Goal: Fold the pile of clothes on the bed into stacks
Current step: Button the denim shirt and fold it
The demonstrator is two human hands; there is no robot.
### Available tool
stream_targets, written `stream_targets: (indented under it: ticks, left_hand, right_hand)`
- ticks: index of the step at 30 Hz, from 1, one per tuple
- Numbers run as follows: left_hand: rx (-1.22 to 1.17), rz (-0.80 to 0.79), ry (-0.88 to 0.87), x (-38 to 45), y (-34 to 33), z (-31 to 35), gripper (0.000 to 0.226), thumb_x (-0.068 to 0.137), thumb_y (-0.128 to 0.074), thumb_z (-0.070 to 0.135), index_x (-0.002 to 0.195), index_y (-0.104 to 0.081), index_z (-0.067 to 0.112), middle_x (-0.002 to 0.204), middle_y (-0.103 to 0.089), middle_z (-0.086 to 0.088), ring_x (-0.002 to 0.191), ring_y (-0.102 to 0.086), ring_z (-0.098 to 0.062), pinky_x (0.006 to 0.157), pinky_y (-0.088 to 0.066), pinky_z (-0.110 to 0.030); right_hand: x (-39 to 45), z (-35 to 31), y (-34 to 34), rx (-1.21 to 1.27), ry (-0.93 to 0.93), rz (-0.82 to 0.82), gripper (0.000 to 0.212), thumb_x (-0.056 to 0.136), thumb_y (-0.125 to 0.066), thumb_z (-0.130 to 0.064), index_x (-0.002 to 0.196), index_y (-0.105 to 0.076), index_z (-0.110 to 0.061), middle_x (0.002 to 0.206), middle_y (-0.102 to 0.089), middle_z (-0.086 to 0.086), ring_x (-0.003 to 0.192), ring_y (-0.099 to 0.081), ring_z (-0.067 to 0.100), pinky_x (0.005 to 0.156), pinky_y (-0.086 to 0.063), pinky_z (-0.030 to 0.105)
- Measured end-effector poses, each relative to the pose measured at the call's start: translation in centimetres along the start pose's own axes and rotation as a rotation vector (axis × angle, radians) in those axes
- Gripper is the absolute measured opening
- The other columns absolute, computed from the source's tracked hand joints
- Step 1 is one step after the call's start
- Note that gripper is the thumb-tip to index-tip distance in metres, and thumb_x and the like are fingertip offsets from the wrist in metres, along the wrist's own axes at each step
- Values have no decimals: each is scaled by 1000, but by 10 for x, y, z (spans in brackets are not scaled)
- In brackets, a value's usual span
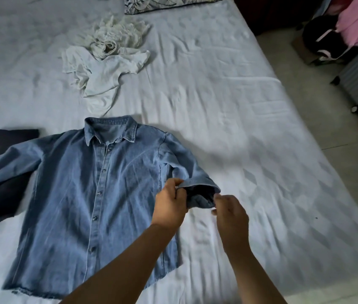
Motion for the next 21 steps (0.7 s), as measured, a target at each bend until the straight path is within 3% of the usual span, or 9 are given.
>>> stream_targets:
  ticks: [3,6,8,10,13,15,17,19,21]
  left_hand:
    - [-235,-97,86,-10,-11,-9,18,98,-40,12,90,-56,14,69,-63,-8,52,-57,-15,45,-46,-25]
    - [-224,-155,82,-14,-18,-9,15,99,-44,15,93,-58,14,75,-67,-4,54,-61,-8,52,-46,-20]
    - [-217,-171,96,-15,-19,-11,10,96,-49,14,97,-59,13,79,-69,-6,57,-62,-8,54,-46,-19]
    - [-192,-199,112,-17,-20,-13,5,93,-55,12,96,-59,10,78,-69,-9,56,-62,-11,54,-48,-19]
    - [7,-158,91,-19,-17,-19,10,87,-56,9,94,-57,15,70,-68,-8,53,-61,-13,58,-54,-31]
    - [211,-53,72,-18,-10,-20,18,83,-52,14,95,-51,28,64,-67,0,64,-65,-17,66,-54,-35]
    - [274,-15,45,-20,-12,-18,32,82,-48,17,107,-49,36,65,-67,1,75,-66,-21,73,-53,-37]
    - [218,-58,38,-24,-23,-19,47,83,-45,15,119,-49,45,64,-67,1,68,-67,-19,73,-55,-39]
    - [85,-109,61,-28,-33,-25,53,86,-42,12,124,-50,49,60,-66,-1,56,-66,-15,70,-57,-37]
  right_hand:
    - [-5,11,-25,414,-182,-310,19,97,-42,-14,103,-57,-3,96,-68,16,88,-67,28,79,-49,37]
    - [-3,3,-32,601,-167,-436,27,97,-37,-9,114,-58,-8,92,-66,16,70,-62,25,65,-47,31]
    - [-1,3,-36,648,-192,-496,27,95,-42,-12,114,-60,-7,90,-63,14,63,-53,20,61,-44,27]
    - [0,5,-38,677,-227,-506,24,84,-61,-20,104,-63,-7,87,-56,17,68,-46,26,67,-42,33]
    - [7,9,-32,530,-224,-382,24,69,-73,-16,78,-54,-6,70,-46,14,68,-39,26,65,-35,37]
    - [17,6,-6,149,-77,-103,23,73,-62,1,67,-43,-10,58,-41,6,58,-35,21,56,-31,31]
    - [13,-4,19,-169,46,126,22,73,-56,4,69,-43,-14,56,-43,2,53,-38,21,53,-33,31]
    - [8,-7,25,-224,107,135,21,79,-56,0,83,-53,-21,58,-50,2,55,-48,20,56,-39,31]
    - [8,-3,24,-156,140,21,23,87,-54,-5,94,-61,-26,64,-59,0,56,-54,16,56,-45,27]
Point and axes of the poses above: each hand's wrist, its own x-axis towards the middle knuckle, its own y-axis out of the back of the hand, z = x × y, the point moved 9 cm from there along x, towards the middle knuckle
